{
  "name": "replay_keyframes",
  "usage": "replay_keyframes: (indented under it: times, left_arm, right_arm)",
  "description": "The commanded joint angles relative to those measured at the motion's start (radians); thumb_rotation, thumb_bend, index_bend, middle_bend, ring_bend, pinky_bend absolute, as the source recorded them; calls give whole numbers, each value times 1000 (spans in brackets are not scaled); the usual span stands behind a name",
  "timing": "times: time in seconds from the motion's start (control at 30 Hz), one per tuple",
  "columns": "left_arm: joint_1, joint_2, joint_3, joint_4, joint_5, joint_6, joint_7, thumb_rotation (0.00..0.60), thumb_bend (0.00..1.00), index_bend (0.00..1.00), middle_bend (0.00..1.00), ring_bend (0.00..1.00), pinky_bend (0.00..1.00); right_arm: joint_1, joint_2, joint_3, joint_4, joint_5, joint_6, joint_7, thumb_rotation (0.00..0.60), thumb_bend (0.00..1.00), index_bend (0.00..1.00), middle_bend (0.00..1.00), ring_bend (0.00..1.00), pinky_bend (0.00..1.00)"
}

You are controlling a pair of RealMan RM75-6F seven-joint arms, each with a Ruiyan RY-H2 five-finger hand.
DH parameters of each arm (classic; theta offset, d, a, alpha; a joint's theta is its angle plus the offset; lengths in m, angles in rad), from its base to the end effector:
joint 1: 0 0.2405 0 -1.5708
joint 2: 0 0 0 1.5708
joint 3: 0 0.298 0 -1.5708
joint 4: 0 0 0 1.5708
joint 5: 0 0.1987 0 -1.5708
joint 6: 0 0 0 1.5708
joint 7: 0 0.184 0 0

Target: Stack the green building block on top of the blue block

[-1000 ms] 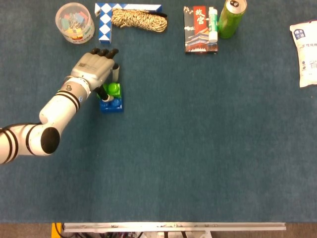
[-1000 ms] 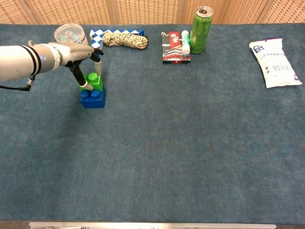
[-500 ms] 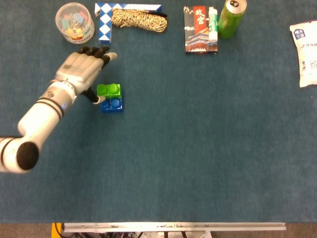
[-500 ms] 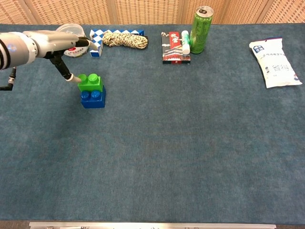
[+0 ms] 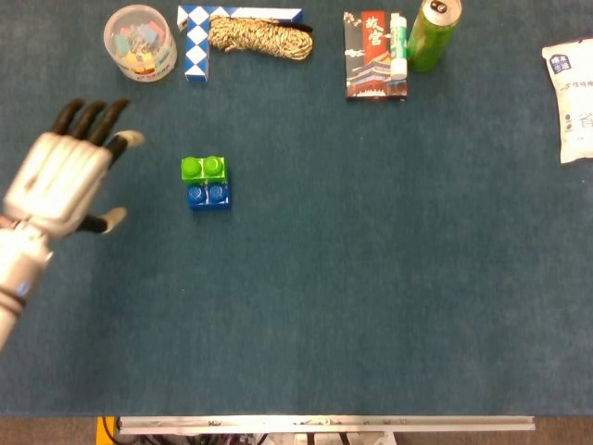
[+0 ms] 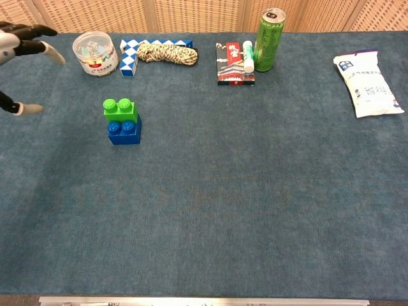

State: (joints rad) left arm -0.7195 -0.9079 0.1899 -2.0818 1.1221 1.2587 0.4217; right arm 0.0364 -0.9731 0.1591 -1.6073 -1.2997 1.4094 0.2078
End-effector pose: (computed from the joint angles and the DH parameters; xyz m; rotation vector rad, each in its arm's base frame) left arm -0.2040 0.3196 0.1633 -1.8293 -0.8117 -0.6656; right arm -0.3839 -0.2233 0.2661 1.1155 -1.0045 0.8838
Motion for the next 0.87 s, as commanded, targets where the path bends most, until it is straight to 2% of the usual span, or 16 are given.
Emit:
replay_keyframes:
  times: [0.03,0.13,0.3,0.43,0.53,0.67,0.87]
  left_arm:
    - [159,-19,57,22,172,165,18,600,206,228,71,16,36]
    - [261,-59,74,110,268,255,-60,600,206,266,150,67,43]
    - [394,-114,74,227,325,363,-127,600,206,281,185,88,45]
    - [448,-125,66,296,330,367,-235,600,206,303,210,97,45]
    - [476,-129,36,335,307,368,-303,600,206,312,216,97,45]
    - [491,-114,2,355,304,356,-338,600,206,316,219,98,44]
    - [513,-107,-22,370,301,321,-353,600,206,316,219,98,45]
  right_arm:
    - [1,-2,-2,-2,-1,-2,-6,600,219,296,231,93,278]
    - [3,-4,-4,-3,-5,-2,-17,600,219,296,231,94,278]
    - [5,-9,-9,-11,-13,1,-41,600,219,296,231,94,278]
    - [3,-9,-14,-26,-28,16,-62,600,219,296,231,93,278]
    - [0,-12,-18,-35,-37,26,-76,600,219,296,231,94,278]
    - [5,-16,-20,-35,-36,19,-88,600,219,296,231,94,278]
    - [27,-22,-22,-26,-21,-27,-102,600,219,296,231,94,278]
